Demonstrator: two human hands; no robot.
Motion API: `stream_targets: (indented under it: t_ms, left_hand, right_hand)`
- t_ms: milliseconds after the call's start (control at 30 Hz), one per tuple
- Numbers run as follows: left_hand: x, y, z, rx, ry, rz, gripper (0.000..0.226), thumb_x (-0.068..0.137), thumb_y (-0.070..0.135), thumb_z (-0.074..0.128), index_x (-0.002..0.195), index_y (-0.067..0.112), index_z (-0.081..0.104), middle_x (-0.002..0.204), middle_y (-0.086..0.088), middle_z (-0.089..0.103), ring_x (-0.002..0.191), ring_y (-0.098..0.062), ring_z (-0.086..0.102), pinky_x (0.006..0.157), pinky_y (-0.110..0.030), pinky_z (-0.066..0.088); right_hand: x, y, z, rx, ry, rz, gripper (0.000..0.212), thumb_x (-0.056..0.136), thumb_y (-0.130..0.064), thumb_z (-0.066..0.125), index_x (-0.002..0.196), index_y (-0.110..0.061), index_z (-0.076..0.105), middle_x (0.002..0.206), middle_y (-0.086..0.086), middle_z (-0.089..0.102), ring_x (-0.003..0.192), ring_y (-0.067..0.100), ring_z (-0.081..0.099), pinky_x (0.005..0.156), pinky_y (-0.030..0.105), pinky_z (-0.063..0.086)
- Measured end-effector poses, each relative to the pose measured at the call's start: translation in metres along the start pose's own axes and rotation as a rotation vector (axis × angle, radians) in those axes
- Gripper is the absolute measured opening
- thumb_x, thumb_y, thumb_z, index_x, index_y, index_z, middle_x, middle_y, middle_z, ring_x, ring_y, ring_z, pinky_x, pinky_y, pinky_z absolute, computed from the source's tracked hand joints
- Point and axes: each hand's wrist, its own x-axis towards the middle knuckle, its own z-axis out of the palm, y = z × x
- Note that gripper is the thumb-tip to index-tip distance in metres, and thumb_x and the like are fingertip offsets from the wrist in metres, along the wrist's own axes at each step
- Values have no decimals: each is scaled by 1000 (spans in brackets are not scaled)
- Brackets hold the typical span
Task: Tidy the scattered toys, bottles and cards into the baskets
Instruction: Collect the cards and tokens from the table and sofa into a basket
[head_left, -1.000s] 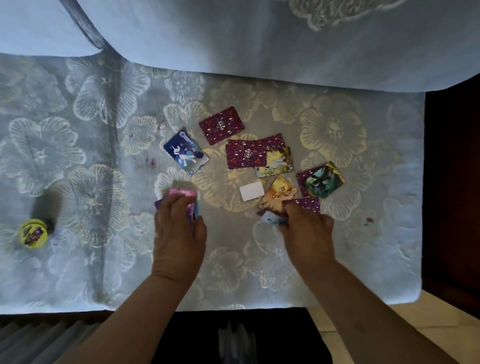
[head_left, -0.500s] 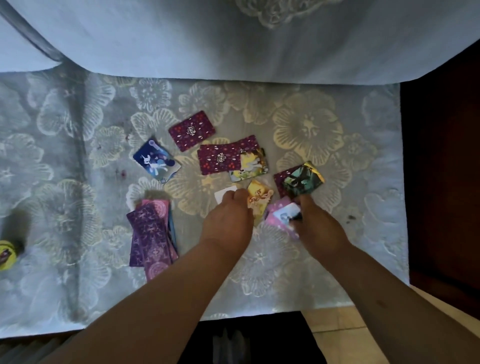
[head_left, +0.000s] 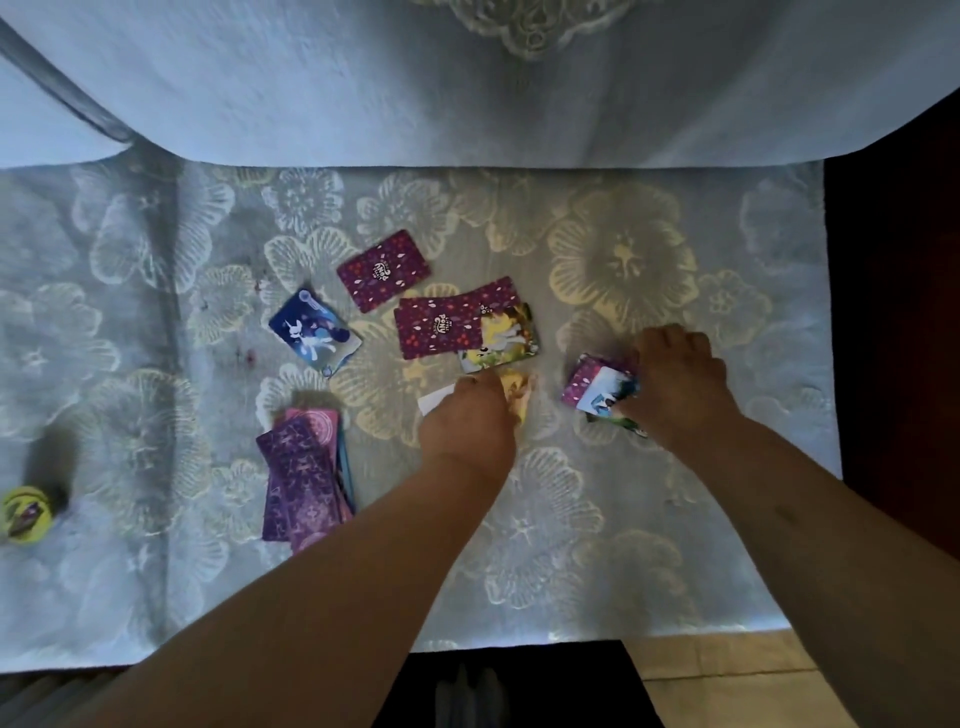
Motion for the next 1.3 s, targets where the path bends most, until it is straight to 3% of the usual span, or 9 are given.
stream_targets:
  t_ms: [167, 267, 433, 533, 600, 733, 867, 1067, 1300]
  left_hand:
    - [29, -44, -49, -5, 258, 15, 28, 98, 23, 49, 118, 4, 57, 120, -18, 55, 114, -35, 47, 95, -41, 36]
    - [53, -89, -78, 180, 300, -76, 34, 93, 17, 54, 121, -2, 55, 125, -23, 50, 121, -40, 41, 101, -46, 35]
    - [65, -145, -96, 416, 141, 70, 48, 85, 24, 69, 127, 3, 57, 140, -19, 44, 134, -39, 33, 105, -50, 35]
    - [58, -163, -93, 407, 199, 185, 48, 64, 18, 85, 107, 4, 70, 123, -19, 58, 120, -42, 47, 95, -53, 44]
    - [51, -169, -92, 373, 227, 186, 50, 58, 23, 88, 101, 5, 71, 115, -19, 60, 112, -43, 51, 89, -52, 46]
    - [41, -171, -92, 276, 165, 47, 64, 66, 42, 84, 118, 17, 57, 118, -12, 54, 114, -34, 46, 93, -43, 41]
    - [40, -176, -99, 188, 12, -24, 42, 83, 43, 71, 117, 22, 62, 117, -12, 58, 113, -31, 51, 90, -37, 44]
    - [59, -155, -110, -156, 195, 23, 31, 96, 29, 54, 115, 4, 59, 118, -20, 55, 114, -36, 51, 96, -40, 40]
    - [86, -105, -91, 45, 311, 112, 30, 93, 16, 57, 120, 5, 53, 121, -18, 53, 113, -36, 46, 91, -41, 40]
  right_hand:
    - [-19, 0, -3, 333, -117, -27, 33, 79, -21, 70, 103, -14, 48, 104, 11, 62, 101, 34, 59, 77, 37, 43]
    - [-16, -28, -17, 373, -134, -156, 38, 79, -19, 69, 113, -21, 50, 107, 5, 65, 102, 31, 61, 81, 36, 47]
    - [23, -93, -32, 207, -32, -362, 70, 83, -23, 68, 143, -21, 32, 128, 10, 56, 116, 34, 52, 93, 43, 46]
    - [41, -116, -35, -10, -32, -410, 77, 85, -22, 64, 150, -21, 23, 135, 15, 45, 122, 36, 42, 97, 45, 42]
    - [43, -118, -33, -18, -42, -394, 72, 81, -20, 68, 144, -18, 33, 130, 17, 43, 119, 38, 40, 95, 46, 44]
    - [22, -107, -27, 39, 3, -289, 55, 70, -17, 77, 116, 1, 53, 122, 24, 45, 111, 42, 43, 89, 45, 43]
    - [-1, -93, -31, 283, -106, -123, 30, 85, -21, 68, 107, -10, 51, 107, 15, 62, 103, 34, 59, 74, 32, 37]
    - [-2, -99, -34, 311, -174, -147, 36, 91, -21, 59, 124, -11, 46, 115, 15, 63, 105, 34, 59, 73, 31, 38]
    - [1, -112, -38, 288, -125, -207, 39, 94, -20, 56, 131, -14, 46, 119, 14, 63, 107, 32, 59, 74, 30, 39]
